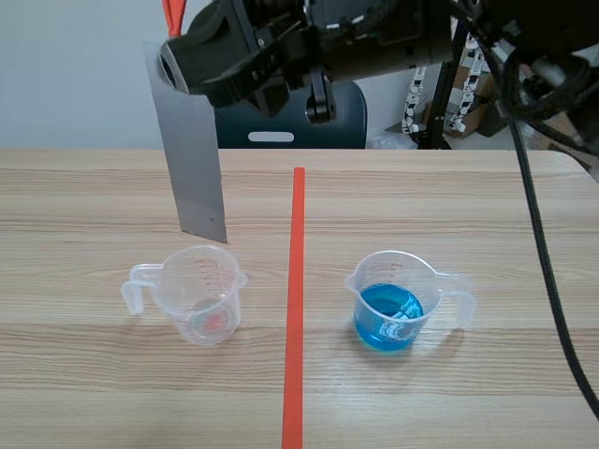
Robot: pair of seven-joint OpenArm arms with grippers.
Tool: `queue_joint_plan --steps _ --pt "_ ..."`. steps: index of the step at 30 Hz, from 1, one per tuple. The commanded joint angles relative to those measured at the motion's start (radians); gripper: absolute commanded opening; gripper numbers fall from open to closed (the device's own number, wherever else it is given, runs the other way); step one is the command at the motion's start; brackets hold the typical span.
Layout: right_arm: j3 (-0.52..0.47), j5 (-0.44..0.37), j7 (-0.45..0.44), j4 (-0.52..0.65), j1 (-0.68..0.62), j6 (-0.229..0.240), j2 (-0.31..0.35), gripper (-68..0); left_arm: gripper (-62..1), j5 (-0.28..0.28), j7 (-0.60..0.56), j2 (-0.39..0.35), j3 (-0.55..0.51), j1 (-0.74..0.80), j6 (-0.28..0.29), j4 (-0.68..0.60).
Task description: Do the redox reaction experiment. move the plate over the blue solution
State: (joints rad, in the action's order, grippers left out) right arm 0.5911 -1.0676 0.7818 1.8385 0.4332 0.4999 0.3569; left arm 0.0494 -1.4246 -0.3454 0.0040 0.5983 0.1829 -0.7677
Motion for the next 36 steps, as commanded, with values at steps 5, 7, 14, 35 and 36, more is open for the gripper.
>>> queue_joint_plan --steps 5,7,14,35,36 --pt "-0.002 -0.069 -0.129 0.016 0.010 0.036 0.164 -66.9 -58.4 -0.070 -0.014 -0.098 -0.006 0.081 -0.002 -0.106" --pt "-0.002 -0.090 -0.159 0.016 0.010 0.077 0.223 -66.9 -58.4 -0.091 -0.014 -0.129 -0.006 0.105 -0.002 -0.134" --pt "-0.003 -0.160 -0.290 0.016 -0.015 0.164 0.423 -66.9 -58.4 -0.145 -0.009 -0.230 -0.006 0.177 -0.002 -0.214" --pt "-0.003 -0.127 -0.732 0.016 -0.090 0.246 0.919 -66.9 -58.4 -0.310 0.037 -0.653 -0.006 0.254 0.082 -0.308" --pt "-0.003 -0.109 -0.753 0.014 -0.098 0.246 0.926 -66.9 -58.4 -0.316 0.037 -0.675 -0.006 0.253 0.082 -0.308"
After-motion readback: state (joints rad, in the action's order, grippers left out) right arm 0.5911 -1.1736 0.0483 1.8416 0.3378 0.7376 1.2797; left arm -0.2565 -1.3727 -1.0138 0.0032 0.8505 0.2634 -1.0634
